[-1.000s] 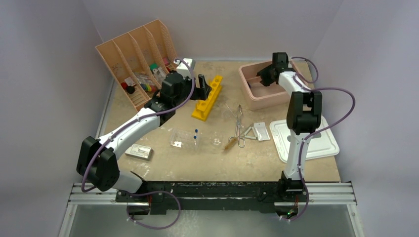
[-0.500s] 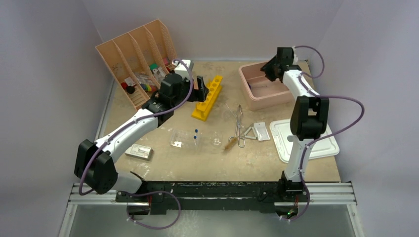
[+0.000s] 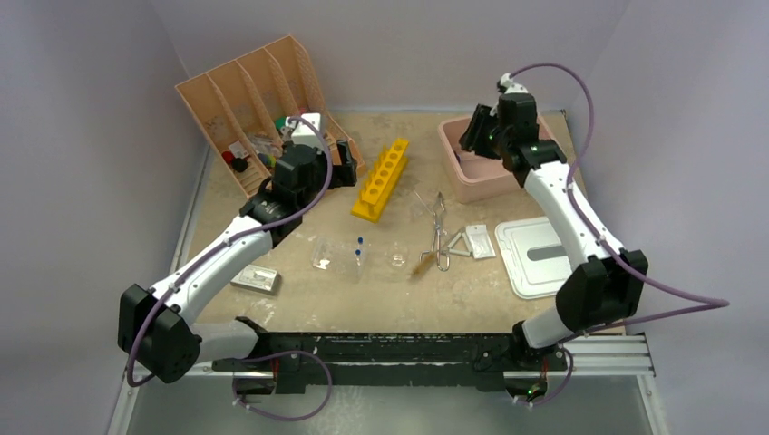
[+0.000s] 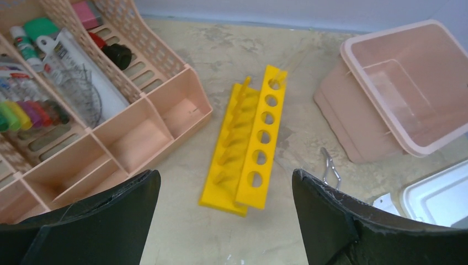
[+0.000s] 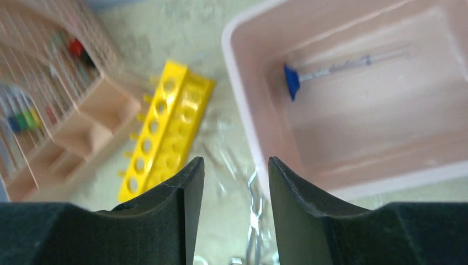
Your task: Organize the chemistry lab equipment
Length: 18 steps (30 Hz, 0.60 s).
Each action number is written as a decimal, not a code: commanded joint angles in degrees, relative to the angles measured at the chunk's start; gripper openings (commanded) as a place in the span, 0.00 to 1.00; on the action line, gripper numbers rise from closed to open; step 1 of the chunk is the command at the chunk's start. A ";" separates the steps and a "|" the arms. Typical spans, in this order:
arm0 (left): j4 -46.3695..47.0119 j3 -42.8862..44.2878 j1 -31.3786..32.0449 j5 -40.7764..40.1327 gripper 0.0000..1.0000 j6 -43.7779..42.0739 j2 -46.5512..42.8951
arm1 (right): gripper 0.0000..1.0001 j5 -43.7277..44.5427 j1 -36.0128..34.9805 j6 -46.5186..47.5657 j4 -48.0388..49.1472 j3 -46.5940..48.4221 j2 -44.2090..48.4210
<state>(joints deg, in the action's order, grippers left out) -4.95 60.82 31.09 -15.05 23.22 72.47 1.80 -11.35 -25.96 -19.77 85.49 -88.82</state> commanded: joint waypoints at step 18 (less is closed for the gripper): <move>-8.13 2.42 -0.51 -6.33 0.80 -0.07 -0.09 | 0.36 10.39 -17.10 8.03 -4.25 -11.30 -8.05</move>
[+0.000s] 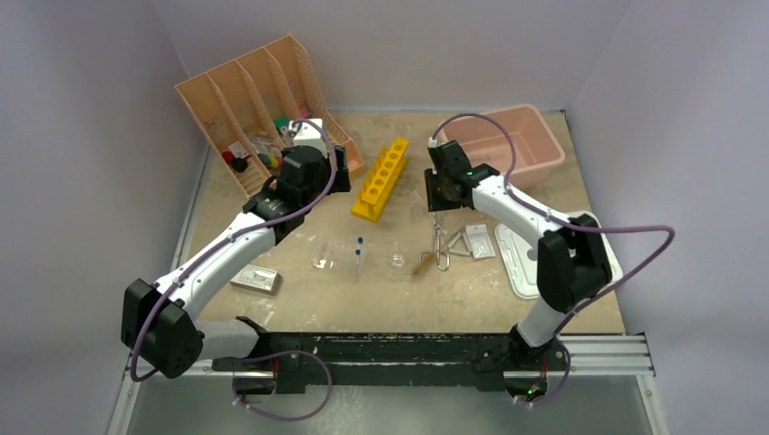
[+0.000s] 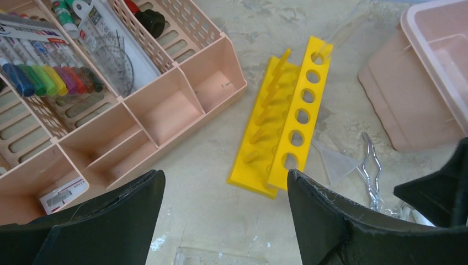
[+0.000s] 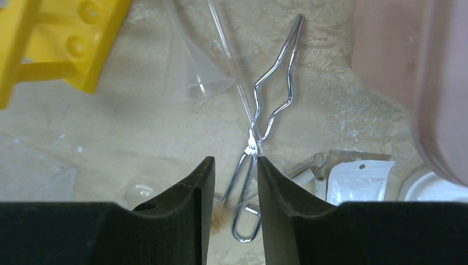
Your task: Organize the chemistry lab equipment
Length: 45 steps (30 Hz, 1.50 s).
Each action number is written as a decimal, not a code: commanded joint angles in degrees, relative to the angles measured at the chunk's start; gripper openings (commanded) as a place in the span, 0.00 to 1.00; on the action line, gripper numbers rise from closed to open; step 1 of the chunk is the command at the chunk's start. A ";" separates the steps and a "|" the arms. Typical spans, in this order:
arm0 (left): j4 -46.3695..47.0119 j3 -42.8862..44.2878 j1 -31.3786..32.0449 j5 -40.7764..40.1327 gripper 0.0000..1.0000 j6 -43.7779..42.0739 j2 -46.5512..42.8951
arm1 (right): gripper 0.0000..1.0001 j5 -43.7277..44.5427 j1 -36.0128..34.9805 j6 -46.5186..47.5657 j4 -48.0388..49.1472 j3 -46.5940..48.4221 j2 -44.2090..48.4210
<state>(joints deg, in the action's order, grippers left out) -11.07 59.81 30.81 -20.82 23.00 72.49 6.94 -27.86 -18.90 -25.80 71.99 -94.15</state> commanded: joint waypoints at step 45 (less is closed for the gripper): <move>-2.25 2.58 -0.31 3.24 0.82 -1.90 -0.56 | 0.01 5.28 -0.63 4.57 0.72 8.04 -0.99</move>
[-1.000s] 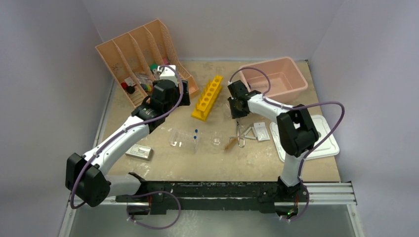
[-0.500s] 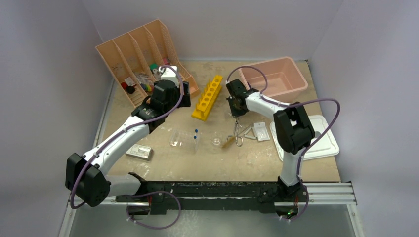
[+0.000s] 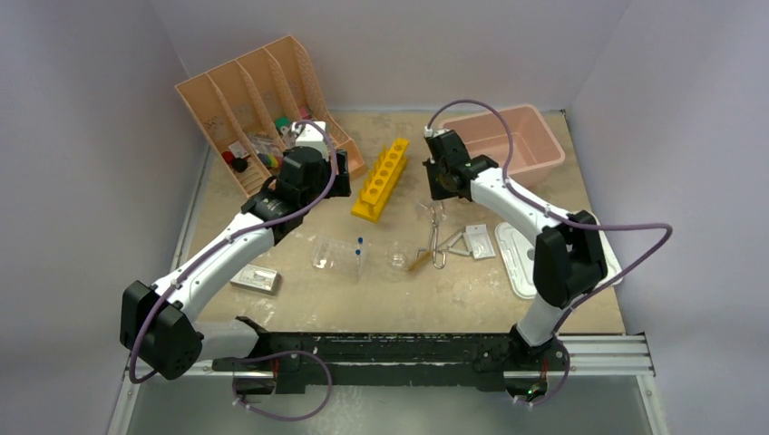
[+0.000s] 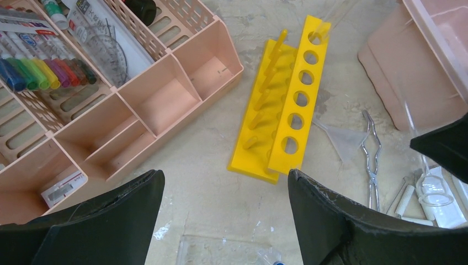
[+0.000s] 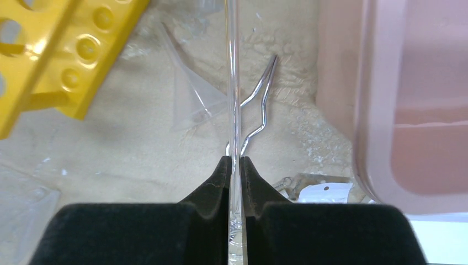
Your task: Organize the chemistry lab equipment
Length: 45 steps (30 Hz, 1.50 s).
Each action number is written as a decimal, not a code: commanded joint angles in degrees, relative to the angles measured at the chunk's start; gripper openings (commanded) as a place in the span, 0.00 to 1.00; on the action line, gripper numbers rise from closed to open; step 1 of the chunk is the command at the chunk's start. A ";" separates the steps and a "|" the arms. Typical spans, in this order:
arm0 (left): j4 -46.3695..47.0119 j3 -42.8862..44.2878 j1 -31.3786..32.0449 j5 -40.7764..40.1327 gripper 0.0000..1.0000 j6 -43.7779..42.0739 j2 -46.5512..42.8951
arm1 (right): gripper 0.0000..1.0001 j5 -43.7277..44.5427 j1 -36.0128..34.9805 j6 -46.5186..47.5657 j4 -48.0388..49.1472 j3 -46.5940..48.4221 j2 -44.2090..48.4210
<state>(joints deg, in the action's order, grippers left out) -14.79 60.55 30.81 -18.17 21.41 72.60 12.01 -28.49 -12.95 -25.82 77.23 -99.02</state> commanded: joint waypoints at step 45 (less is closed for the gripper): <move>-1.94 3.55 -0.34 -0.19 0.82 2.25 0.78 | 0.03 9.96 22.82 -51.18 4.12 28.77 -22.67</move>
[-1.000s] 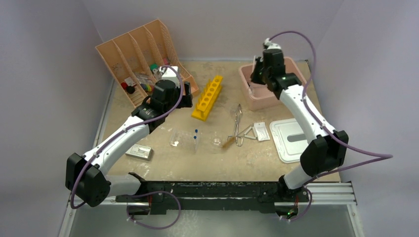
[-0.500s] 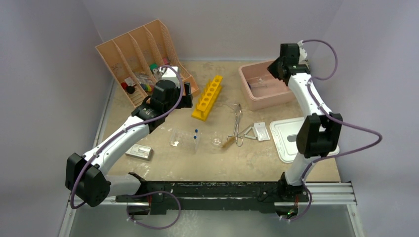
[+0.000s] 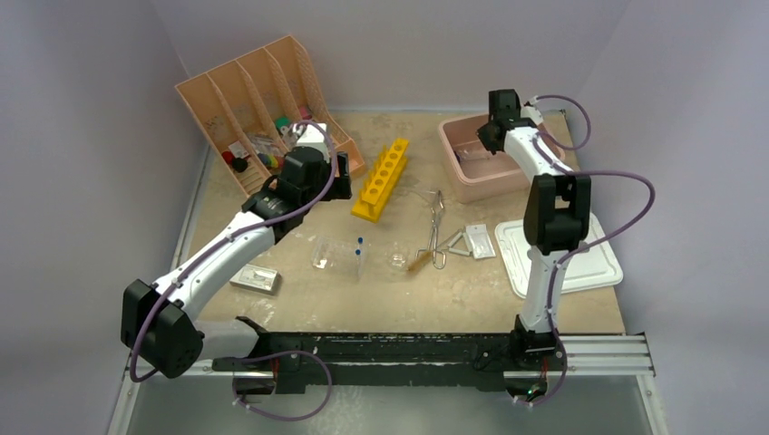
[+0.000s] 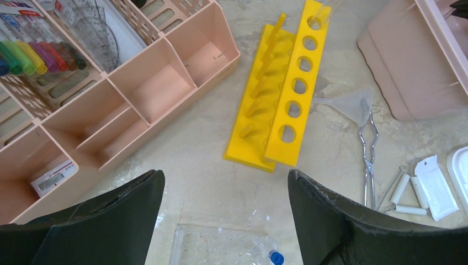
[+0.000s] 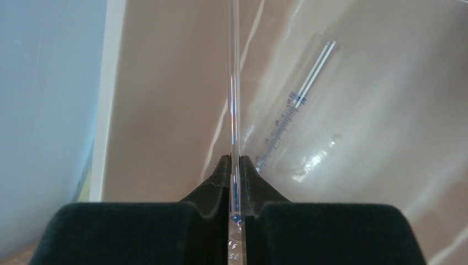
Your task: Organize the chemistry lab equipment
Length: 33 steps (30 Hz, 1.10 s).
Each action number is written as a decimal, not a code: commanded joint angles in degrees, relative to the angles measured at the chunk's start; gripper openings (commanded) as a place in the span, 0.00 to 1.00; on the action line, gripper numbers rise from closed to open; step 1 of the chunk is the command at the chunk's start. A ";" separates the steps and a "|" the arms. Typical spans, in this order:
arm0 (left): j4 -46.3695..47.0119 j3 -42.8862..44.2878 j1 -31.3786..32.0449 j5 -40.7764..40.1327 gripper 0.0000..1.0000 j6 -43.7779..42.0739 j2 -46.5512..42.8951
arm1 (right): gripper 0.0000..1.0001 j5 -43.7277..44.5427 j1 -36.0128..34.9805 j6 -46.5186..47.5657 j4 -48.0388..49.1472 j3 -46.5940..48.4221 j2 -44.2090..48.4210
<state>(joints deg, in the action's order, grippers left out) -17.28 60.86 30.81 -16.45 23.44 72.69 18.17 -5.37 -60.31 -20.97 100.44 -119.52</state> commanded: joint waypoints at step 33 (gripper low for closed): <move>-1.13 7.71 -0.49 -4.46 0.82 -1.48 4.58 | 0.38 0.39 -0.19 -5.26 -1.19 7.68 -5.80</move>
<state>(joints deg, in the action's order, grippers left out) -19.18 65.80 30.74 -20.21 22.74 77.69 18.50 -5.34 -67.18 -23.81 110.83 -131.83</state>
